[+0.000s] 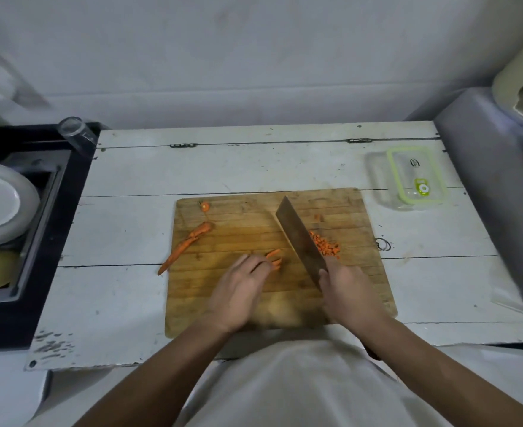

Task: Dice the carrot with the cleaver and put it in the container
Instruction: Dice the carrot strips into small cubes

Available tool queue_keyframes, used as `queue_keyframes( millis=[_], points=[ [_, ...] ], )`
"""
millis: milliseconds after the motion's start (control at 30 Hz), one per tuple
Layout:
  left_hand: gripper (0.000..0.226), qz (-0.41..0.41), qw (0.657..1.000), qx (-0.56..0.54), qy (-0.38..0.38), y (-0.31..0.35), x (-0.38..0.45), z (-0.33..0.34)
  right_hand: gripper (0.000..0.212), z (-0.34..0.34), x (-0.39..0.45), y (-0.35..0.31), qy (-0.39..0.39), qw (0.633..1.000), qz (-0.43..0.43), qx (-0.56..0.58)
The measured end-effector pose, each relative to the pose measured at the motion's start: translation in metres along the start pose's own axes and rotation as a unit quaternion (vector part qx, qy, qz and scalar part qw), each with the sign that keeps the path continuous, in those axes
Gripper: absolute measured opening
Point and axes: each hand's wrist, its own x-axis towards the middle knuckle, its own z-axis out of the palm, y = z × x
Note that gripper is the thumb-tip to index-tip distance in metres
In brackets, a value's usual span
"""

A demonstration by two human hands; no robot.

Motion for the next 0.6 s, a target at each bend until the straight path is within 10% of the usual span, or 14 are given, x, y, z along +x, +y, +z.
queue_keyframes(
  millis=[600],
  points=[
    [0.032,-0.216,0.971,-0.044,-0.088,0.009,0.034,-0.007,0.020,-0.004,-0.007,0.006,0.006,1.000,0.014,0.026]
  ],
)
